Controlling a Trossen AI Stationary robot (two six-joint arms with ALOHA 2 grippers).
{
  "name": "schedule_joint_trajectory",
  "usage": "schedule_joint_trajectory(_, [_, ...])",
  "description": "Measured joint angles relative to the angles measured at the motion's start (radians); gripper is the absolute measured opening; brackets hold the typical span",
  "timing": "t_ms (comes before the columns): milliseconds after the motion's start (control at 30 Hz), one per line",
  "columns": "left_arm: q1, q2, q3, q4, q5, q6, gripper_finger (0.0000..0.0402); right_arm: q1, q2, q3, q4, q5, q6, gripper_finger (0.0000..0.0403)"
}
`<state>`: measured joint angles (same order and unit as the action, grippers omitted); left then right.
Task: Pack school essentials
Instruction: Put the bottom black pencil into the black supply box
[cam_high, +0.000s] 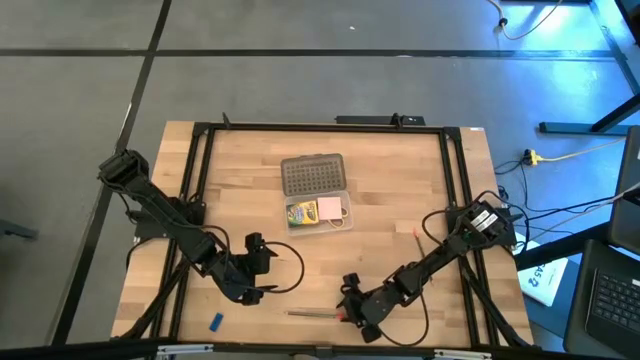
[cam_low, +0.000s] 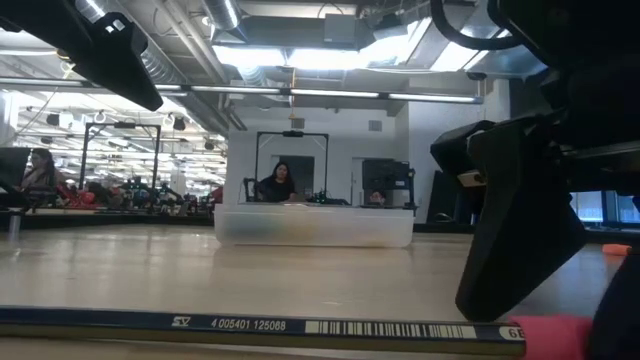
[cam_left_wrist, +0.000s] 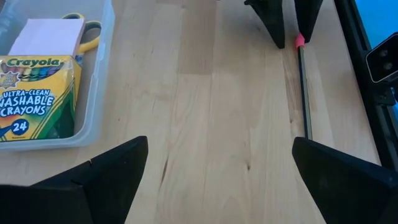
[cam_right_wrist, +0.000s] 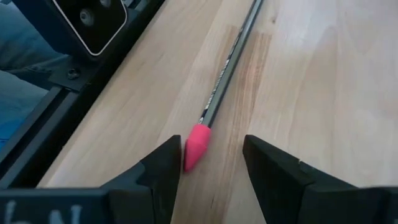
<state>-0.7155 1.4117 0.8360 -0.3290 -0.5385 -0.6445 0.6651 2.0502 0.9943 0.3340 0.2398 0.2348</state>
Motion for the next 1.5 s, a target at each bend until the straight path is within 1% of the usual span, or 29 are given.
schedule_joint_trajectory(633, [0.0,0.0,0.0,0.0,0.0,-0.001,0.0395,-0.002,0.0,0.0,-0.011,0.034,0.002,0.0045])
schedule_joint_trajectory(733, [0.0,0.0,0.0,0.0,0.0,-0.002,0.0395,-0.002,-0.001,0.0,-0.011,0.034,0.024,0.003])
schedule_joint_trajectory(1033, [0.0,0.0,0.0,0.0,0.0,-0.004,0.0395,-0.006,-0.002,-0.001,-0.01,0.031,0.014,0.0027])
schedule_joint_trajectory(1133, [0.0,0.0,0.0,0.0,0.0,-0.004,0.0395,-0.014,-0.014,-0.002,-0.019,0.025,-0.029,0.0027])
schedule_joint_trajectory(1333, [0.0,0.0,0.0,0.0,0.001,-0.008,0.0395,-0.054,-0.076,-0.006,-0.068,0.034,-0.082,0.0031])
schedule_joint_trajectory(1500, [0.0,0.0,0.0,0.0,0.001,-0.009,0.0395,-0.092,-0.16,-0.004,-0.162,0.031,-0.116,0.0028])
